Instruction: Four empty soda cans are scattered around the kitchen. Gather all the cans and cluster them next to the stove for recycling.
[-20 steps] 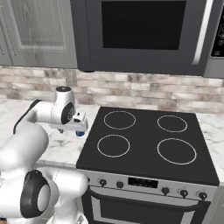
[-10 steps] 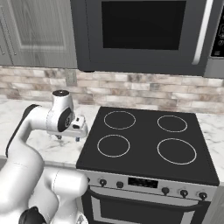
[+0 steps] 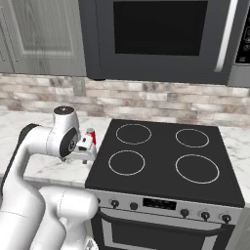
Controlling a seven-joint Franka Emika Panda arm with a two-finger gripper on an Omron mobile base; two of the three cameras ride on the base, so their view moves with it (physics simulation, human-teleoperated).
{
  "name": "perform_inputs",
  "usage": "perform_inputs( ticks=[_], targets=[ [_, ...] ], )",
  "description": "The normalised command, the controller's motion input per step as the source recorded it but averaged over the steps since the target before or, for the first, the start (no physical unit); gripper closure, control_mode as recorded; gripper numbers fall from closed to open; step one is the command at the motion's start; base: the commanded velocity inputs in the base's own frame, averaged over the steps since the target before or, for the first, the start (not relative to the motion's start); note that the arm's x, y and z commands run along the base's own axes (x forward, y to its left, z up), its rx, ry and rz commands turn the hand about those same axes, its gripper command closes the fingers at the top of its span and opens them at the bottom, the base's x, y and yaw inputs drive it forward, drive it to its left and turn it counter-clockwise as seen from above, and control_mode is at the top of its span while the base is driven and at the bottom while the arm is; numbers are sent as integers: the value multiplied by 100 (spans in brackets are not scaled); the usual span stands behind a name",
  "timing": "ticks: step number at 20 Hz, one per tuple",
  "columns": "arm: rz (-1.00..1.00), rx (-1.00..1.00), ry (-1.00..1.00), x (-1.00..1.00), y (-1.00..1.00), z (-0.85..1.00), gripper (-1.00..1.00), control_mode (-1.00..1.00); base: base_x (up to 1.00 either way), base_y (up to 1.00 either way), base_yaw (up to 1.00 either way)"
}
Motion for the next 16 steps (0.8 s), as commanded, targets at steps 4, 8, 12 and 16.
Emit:
perform_inputs(
  ticks=[4, 8, 12, 16],
  targets=[
    [0, 0, 0, -21, 0, 7, -100, -100, 0, 0, 0],
    [0, 0, 0, -10, 0, 0, -100, 100, -13, 0, 0],
    [0, 0, 0, 0, 0, 0, -100, 100, -66, -11, 0],
    [0, 0, 0, 0, 0, 0, -100, 100, -98, -36, -11]
  ],
)
